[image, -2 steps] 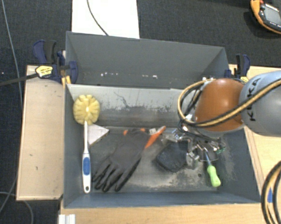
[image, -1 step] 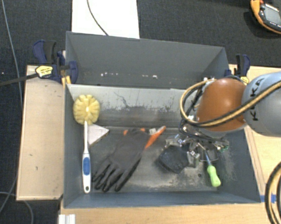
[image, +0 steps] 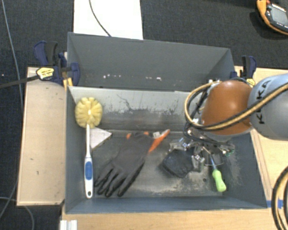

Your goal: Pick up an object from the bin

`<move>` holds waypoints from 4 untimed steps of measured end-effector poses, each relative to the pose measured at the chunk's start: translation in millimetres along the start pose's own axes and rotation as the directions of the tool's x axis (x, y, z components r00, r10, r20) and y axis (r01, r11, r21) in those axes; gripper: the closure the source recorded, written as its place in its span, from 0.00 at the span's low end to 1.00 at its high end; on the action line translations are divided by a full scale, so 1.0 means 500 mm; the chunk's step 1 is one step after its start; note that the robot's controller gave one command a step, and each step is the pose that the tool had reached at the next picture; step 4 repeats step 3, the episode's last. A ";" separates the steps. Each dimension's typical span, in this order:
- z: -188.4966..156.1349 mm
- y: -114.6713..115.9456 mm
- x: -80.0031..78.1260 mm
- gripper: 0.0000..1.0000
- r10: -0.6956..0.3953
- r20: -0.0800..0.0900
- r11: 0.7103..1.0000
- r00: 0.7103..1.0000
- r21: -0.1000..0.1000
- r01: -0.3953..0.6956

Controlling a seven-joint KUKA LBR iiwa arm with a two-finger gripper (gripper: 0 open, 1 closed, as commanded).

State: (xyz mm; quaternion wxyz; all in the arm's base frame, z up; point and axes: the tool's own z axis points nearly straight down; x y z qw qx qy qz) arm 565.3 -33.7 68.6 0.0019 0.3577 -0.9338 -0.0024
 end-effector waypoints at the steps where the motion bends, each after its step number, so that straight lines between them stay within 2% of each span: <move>1: -0.014 0.002 0.002 1.00 0.001 -0.002 1.000 1.000 -0.002 -0.001; 2: -0.074 0.004 0.002 1.00 0.002 -0.004 1.000 1.000 -0.005 -0.002; 3: -0.134 0.001 -0.001 1.00 0.002 0.001 1.000 1.000 0.001 -0.002; 4: -0.134 0.001 -0.001 1.00 0.002 0.001 1.000 1.000 0.001 -0.002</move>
Offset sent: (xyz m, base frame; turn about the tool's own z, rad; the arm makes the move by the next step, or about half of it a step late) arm 0.0002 0.0001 0.1132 0.0002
